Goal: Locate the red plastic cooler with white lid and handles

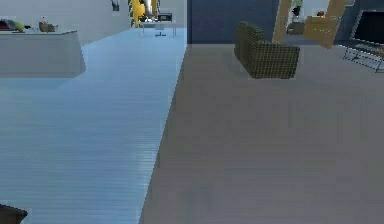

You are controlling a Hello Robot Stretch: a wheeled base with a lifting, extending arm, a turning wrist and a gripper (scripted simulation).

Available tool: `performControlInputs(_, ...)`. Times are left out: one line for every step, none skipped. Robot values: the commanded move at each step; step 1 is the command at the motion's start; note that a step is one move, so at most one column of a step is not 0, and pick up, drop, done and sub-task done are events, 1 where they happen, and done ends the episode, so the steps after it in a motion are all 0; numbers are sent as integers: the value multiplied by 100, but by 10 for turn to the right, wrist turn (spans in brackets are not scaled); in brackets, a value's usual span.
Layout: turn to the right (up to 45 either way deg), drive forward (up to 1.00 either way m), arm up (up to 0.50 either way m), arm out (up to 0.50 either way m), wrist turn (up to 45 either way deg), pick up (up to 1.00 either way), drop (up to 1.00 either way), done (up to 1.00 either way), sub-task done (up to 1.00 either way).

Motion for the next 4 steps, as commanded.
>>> performControlInputs(-150,0,0,0,0,0,0,0,0)
performControlInputs(0,100,0,0,0,0,0,0,0)
performControlInputs(0,100,0,0,0,0,0,0,0)
performControlInputs(-30,0,0,0,0,0,0,0,0)
